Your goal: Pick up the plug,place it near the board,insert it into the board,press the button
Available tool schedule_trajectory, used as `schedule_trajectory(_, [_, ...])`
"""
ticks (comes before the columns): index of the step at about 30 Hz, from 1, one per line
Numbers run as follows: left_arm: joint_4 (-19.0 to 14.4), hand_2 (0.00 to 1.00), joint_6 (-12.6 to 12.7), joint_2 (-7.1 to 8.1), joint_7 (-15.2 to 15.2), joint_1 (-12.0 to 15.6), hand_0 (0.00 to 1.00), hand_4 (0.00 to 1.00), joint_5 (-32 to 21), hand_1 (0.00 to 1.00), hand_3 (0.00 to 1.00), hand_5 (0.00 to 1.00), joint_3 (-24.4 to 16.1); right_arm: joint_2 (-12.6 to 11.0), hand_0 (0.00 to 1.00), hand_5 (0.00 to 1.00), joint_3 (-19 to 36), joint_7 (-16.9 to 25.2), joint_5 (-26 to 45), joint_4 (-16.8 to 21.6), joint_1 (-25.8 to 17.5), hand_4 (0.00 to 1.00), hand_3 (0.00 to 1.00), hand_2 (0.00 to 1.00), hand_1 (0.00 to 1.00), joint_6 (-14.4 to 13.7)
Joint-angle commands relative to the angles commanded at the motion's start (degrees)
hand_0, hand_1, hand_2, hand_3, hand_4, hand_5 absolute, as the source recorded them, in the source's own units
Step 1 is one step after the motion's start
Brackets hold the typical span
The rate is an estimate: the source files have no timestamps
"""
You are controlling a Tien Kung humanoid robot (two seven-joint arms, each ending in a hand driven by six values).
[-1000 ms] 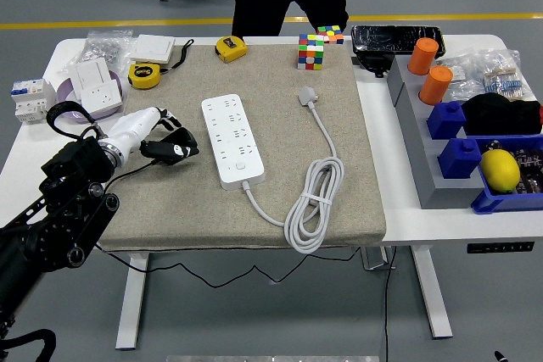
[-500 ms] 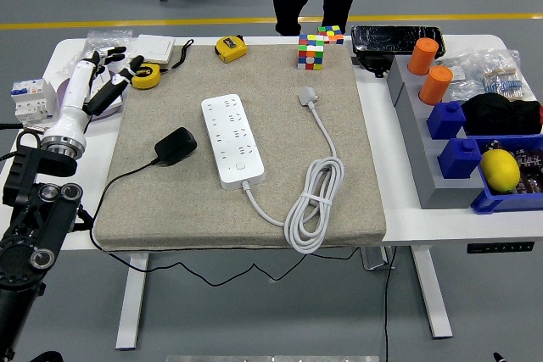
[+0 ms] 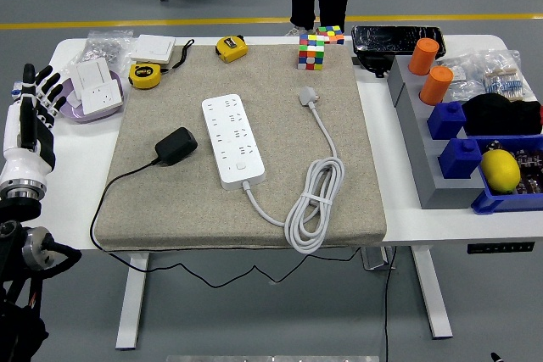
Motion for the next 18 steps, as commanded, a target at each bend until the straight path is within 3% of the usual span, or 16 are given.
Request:
schedule_trajectory(8, [0.0, 0.874, -0.6, 0.00, 1.5, 2.5, 0.880, 0.998, 4.6, 0.915, 0.841, 0.986, -0.1, 0.2, 0.913, 0.998, -0.1, 0.1, -0.3, 0.0, -0.4, 0.998, 0.793, 0.774, 0.794, 0.1])
schedule_trajectory(9, [0.0, 0.883, -0.6, 0.00, 1.8, 2.7, 0.902, 0.998, 5.6, 0.932, 0.806, 0.991, -0.1, 0.2, 0.914, 0.998, -0.2, 0.1, -0.3, 0.0, -0.4, 0.998, 0.793, 0.774, 0.794, 0.1])
schedule_trajectory(18, [-2.0, 0.848, 0.2, 0.00, 2.6, 3.9, 0.878, 0.998, 10.8, 0.914, 0.770, 0.980, 0.2, -0.2, 0.913, 0.998, -0.9, 0.1, 0.2, 0.0, -0.2, 0.998, 0.793, 0.774, 0.794, 0.2])
